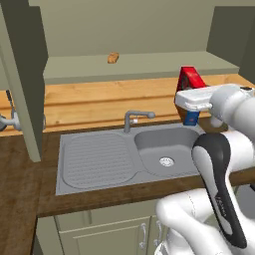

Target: Pick the boxed food and place it on the digital scale for weighing, and close the cabinet.

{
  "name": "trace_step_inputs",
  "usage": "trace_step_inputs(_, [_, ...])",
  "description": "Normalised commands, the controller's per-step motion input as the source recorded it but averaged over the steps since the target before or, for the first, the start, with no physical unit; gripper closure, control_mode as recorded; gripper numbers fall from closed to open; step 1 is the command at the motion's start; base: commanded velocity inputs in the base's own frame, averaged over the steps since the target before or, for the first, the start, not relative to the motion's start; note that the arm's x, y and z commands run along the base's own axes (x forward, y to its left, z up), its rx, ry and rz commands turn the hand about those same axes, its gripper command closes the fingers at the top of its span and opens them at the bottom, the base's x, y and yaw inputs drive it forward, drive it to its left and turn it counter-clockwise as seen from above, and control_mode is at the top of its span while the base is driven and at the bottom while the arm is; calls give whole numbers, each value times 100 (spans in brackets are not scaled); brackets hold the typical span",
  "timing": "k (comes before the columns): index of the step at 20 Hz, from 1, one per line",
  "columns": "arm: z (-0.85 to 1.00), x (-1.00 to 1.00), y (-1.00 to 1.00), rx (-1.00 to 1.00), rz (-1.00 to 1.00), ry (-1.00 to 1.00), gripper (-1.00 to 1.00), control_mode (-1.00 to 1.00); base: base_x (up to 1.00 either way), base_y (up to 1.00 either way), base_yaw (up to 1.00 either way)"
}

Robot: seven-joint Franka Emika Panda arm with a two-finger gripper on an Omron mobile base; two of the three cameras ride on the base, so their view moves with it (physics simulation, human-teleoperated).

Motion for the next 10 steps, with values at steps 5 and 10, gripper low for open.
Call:
trace_step_inputs(5, [-57,-20,-82,0,-10,0,100,-100,0,0,0])
trace_step_inputs(10, [-39,3,-58,0,-21,0,100,-100,0,0,0])
